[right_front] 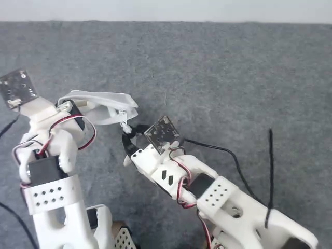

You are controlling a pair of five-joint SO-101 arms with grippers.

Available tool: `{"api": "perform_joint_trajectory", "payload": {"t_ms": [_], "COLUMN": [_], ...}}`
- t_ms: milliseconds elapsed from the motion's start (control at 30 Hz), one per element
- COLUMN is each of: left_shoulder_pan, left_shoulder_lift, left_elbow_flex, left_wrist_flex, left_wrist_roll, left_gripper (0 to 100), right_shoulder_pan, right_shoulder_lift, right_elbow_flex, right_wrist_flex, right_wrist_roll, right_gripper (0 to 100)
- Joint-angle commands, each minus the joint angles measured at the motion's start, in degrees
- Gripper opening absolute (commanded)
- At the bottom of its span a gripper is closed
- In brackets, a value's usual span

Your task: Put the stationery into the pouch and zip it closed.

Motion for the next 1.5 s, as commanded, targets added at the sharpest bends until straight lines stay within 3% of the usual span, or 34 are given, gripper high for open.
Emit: {"api": "perform_joint_trajectory", "payload": {"t_ms": [0, 1367, 1467], "left_shoulder_pan": [-0.18, -0.18, -0.18], "left_shoulder_lift": [-0.62, -0.62, -0.62], "left_elbow_flex": [-1.27, -1.36, -1.36], "left_wrist_flex": [-2.11, -2.11, -2.11], "left_wrist_roll": [-0.09, -0.09, -0.09], "left_gripper": [3, 3, 3], "right_shoulder_pan": [0.57, 1.01, 1.01], "right_shoulder_lift": [0.13, -3.82, -4.35], "right_elbow_flex": [-3.78, -1.85, -1.67], "right_wrist_flex": [-2.59, -2.77, -2.86], "right_wrist_roll": [-0.53, -0.18, 2.11], "right_gripper": [11.3, 8.9, 1.1]}}
